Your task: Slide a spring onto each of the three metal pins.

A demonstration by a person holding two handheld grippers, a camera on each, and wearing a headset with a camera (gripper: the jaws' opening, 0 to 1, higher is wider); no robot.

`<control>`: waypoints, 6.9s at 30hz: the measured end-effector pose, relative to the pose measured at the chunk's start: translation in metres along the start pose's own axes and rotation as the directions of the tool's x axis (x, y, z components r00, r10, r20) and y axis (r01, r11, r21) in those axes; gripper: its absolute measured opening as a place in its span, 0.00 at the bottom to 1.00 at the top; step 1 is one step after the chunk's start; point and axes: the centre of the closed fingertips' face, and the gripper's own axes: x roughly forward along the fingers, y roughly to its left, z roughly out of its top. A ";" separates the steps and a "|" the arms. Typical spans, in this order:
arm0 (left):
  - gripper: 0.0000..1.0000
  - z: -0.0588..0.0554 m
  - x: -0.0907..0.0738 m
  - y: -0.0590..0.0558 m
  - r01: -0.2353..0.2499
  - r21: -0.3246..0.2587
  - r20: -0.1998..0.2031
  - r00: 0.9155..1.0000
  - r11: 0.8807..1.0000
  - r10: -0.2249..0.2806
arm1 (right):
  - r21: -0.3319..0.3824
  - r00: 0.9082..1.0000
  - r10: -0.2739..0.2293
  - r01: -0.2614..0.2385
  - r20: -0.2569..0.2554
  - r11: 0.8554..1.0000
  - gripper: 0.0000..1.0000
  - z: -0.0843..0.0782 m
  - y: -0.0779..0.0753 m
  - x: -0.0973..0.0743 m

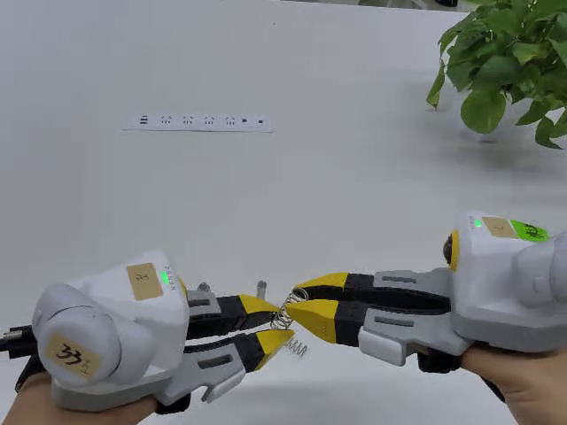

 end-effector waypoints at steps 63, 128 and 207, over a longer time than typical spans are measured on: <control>0.10 -0.007 0.003 -0.004 0.017 0.037 -0.008 1.000 0.999 -0.017 | -0.406 0.807 0.122 -0.414 -0.578 0.815 0.27 -0.013 0.013 0.003; 0.17 -0.020 -0.013 0.011 -0.043 -0.034 0.042 0.998 0.998 0.044 | -0.426 0.581 0.046 -0.645 -0.812 0.634 0.12 -0.032 0.015 0.025; 0.96 -0.073 -0.081 0.071 -0.204 -0.159 0.107 0.969 0.966 0.222 | -0.416 0.511 -0.126 -0.506 -0.850 0.755 0.12 -0.065 -0.089 0.080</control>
